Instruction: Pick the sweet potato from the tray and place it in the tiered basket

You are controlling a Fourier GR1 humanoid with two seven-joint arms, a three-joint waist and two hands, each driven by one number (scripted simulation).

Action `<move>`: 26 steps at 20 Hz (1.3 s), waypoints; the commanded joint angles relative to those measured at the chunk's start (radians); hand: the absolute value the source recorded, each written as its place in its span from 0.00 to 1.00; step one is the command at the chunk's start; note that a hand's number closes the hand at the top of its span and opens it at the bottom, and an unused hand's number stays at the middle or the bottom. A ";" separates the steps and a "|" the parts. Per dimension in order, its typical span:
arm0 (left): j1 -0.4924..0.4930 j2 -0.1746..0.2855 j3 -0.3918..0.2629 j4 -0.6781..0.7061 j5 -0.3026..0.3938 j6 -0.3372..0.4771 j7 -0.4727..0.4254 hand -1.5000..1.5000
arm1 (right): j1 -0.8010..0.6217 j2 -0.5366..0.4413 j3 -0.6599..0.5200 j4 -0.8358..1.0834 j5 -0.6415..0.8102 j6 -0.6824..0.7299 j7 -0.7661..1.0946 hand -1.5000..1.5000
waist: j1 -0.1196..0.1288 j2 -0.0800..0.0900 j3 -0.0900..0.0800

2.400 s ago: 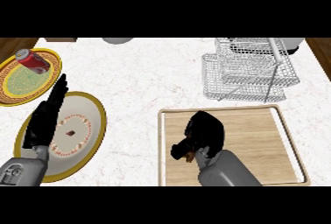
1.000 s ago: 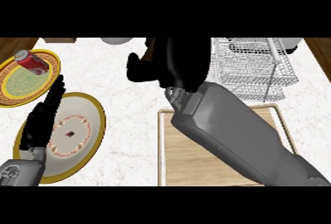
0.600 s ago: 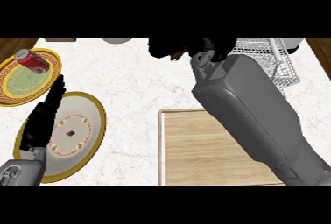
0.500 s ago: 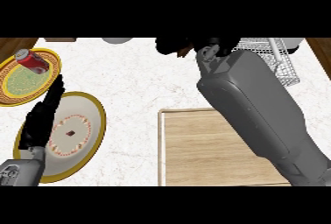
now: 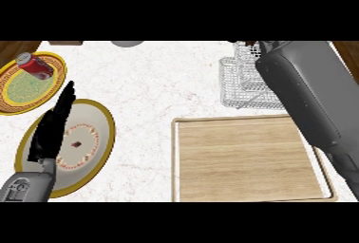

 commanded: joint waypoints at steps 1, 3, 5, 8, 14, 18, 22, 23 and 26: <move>0.013 -0.019 -0.003 -0.003 -0.017 0.002 -0.003 0.50 | -0.034 -0.035 -0.040 0.094 0.037 0.014 -0.068 1.00 | 0.003 0.000 0.000; -0.041 0.000 0.033 0.045 0.003 -0.029 -0.021 0.50 | 0.033 -0.062 -0.052 0.060 0.022 0.020 -0.119 1.00 | -0.005 -0.001 0.000; -0.017 0.005 0.049 0.053 0.009 -0.041 -0.032 0.50 | 0.051 -0.052 -0.074 0.093 0.007 -0.011 -0.187 1.00 | -0.001 -0.001 0.000; 0.019 -0.008 0.031 -0.010 -0.014 -0.026 -0.017 0.50 | 0.027 -0.105 -0.129 0.124 -0.038 0.043 -0.284 1.00 | 0.002 -0.002 0.000; -0.004 0.028 0.073 -0.015 0.002 -0.069 0.014 0.50 | 0.133 -0.087 -0.208 0.165 -0.111 -0.026 -0.410 1.00 | -0.001 -0.001 0.001; 0.021 -0.022 0.035 -0.015 -0.026 -0.043 -0.015 0.50 | 0.080 -0.026 -0.287 0.260 -0.177 0.012 -0.340 1.00 | 0.011 0.002 0.001; 0.008 -0.019 0.051 -0.019 -0.023 -0.056 0.012 0.50 | 0.152 -0.018 -0.324 0.287 -0.197 -0.022 -0.361 0.00 | 0.002 0.000 0.001; 0.014 -0.048 0.034 -0.006 -0.045 -0.028 -0.016 0.50 | 0.183 0.021 -0.320 0.286 -0.189 -0.099 -0.379 0.00 | 0.003 0.001 0.001; 0.003 0.021 0.086 -0.023 -0.009 -0.083 0.001 0.50 | 0.237 0.013 -0.370 0.231 -0.239 -0.152 -0.437 0.00 | -0.002 -0.002 0.001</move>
